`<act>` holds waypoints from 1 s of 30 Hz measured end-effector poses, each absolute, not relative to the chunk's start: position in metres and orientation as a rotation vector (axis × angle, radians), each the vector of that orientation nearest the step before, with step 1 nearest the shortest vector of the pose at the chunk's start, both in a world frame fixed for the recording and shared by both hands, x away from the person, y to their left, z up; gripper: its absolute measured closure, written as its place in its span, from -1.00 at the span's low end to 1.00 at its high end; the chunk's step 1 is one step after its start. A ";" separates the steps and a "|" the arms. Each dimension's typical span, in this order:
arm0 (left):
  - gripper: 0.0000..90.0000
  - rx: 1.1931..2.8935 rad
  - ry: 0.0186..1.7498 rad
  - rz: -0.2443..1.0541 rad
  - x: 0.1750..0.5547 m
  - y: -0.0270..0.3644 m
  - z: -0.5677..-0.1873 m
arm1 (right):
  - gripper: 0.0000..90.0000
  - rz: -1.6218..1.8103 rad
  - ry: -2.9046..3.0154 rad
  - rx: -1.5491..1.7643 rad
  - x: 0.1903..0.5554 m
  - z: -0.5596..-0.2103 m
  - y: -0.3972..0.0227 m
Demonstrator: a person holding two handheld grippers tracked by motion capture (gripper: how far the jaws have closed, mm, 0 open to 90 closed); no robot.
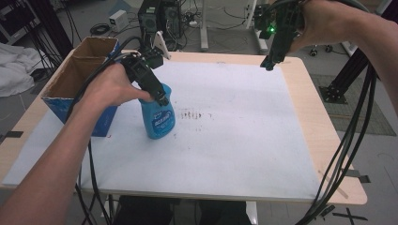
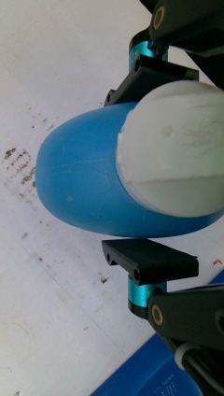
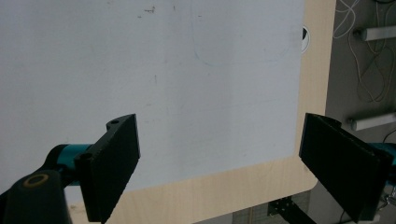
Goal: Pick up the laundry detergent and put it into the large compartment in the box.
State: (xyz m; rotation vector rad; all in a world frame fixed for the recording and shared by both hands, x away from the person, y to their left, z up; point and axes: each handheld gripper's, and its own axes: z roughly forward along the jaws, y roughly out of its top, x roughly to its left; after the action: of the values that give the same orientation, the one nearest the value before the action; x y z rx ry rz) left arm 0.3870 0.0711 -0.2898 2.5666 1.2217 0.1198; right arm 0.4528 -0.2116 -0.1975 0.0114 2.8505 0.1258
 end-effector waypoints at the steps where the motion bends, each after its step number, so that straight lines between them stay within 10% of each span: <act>1: -0.28 2.572 1.219 0.117 0.388 0.071 -0.290 | -0.74 0.125 2.850 0.013 0.453 -0.197 -0.212; 30: -0.15 2.646 1.144 0.119 0.397 0.069 -0.242 | -0.74 0.129 2.843 0.024 0.451 -0.195 -0.216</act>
State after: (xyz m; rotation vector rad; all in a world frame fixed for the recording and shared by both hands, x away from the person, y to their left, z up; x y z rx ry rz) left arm 0.3971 0.0694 -0.2417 2.6461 1.1438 0.1194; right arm 0.4512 -0.2159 -0.1947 0.0242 2.8433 0.1295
